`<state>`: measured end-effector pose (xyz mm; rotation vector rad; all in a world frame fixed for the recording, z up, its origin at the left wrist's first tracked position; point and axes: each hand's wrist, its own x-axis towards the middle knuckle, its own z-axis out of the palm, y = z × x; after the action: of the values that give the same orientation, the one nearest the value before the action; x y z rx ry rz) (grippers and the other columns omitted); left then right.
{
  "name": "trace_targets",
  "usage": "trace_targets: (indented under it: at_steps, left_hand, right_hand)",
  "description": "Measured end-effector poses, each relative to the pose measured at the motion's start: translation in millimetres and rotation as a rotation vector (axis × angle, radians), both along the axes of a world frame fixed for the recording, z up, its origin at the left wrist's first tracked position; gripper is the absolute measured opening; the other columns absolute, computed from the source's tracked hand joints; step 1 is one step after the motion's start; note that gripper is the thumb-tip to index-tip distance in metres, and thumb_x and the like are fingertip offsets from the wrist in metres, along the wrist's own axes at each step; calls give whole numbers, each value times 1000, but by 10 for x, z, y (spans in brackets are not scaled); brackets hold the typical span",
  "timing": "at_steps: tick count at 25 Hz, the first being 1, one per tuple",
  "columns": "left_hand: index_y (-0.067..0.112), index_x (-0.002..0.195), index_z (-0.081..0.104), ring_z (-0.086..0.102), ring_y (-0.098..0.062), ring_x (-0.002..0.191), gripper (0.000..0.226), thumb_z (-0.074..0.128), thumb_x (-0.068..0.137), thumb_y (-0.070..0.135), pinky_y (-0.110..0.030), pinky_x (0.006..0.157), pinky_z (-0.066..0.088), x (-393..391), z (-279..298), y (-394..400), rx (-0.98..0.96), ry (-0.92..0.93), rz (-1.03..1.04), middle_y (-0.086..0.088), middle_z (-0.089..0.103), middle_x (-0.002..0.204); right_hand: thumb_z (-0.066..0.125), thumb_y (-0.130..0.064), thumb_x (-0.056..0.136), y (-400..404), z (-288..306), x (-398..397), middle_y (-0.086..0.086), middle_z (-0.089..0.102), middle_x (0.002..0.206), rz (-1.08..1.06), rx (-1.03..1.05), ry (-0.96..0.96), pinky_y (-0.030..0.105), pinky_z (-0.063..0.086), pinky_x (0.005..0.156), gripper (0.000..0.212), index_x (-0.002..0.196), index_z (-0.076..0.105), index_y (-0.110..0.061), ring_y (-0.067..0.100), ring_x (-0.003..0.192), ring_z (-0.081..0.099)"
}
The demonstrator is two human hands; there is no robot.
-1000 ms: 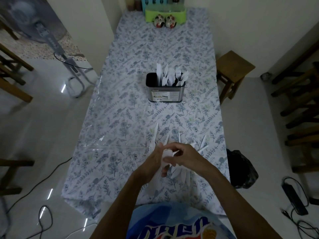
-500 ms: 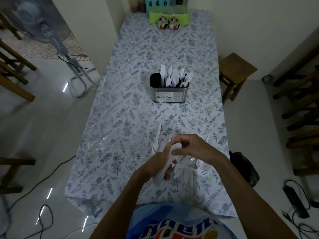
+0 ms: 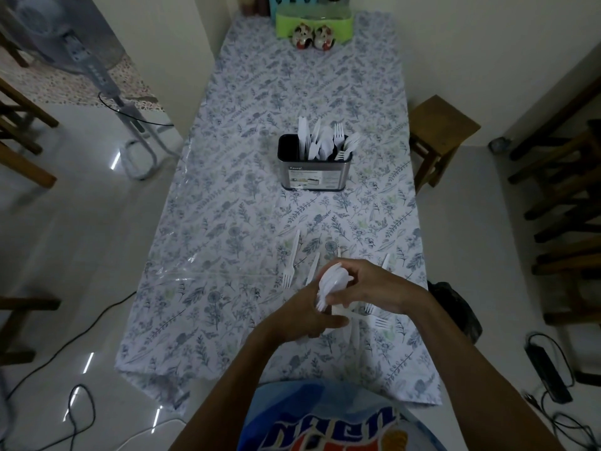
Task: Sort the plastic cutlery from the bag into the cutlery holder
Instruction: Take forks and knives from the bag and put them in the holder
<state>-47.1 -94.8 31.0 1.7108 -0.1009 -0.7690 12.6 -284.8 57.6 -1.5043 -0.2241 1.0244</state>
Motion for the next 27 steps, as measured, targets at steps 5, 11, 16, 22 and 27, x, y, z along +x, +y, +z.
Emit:
trace_targets:
  at_steps: [5, 11, 16, 22, 27]
  left_hand:
    - [24, 143, 27, 70, -1, 89, 91, 88, 76, 30, -34, 73, 62, 44, -123, -13, 108, -52, 138, 3, 62, 122]
    - [20, 132, 45, 69, -10, 70, 59, 78, 86, 38, -26, 58, 55, 97, -267, 27, 190, -41, 158, -1, 69, 101]
    - [25, 137, 45, 62, 4, 66, 46, 61, 97, 43, -21, 61, 51, 76, -321, 32, 249, -147, 117, 7, 67, 99]
    - [18, 128, 36, 65, -11, 79, 53, 70, 89, 26, -42, 72, 62, 128, -307, -29, 206, -98, 182, 3, 65, 98]
    - [13, 147, 26, 68, -9, 92, 74, 74, 91, 19, -45, 80, 62, 114, -403, -77, 154, -85, 268, 3, 63, 108]
  right_hand:
    - [87, -5, 74, 97, 29, -50, 8, 73, 107, -65, -38, -79, 33, 58, 85, 48, 116, 66, -16, 22, 103, 70]
    - [87, -14, 76, 172, -2, -17, 9, 77, 89, -244, -93, -164, 39, 60, 74, 31, 102, 70, -15, 24, 80, 75]
    - [87, -16, 77, 166, 42, 78, 11, 77, 94, -209, -98, -154, 49, 60, 83, 32, 105, 70, -13, 31, 89, 75]
    - [88, -24, 77, 202, -1, -60, 7, 79, 91, -162, -131, -95, 42, 59, 85, 29, 102, 76, -16, 26, 80, 74]
    - [90, -31, 70, 229, -68, -61, 9, 79, 87, -186, -241, -67, 48, 60, 89, 29, 89, 79, -13, 28, 84, 76]
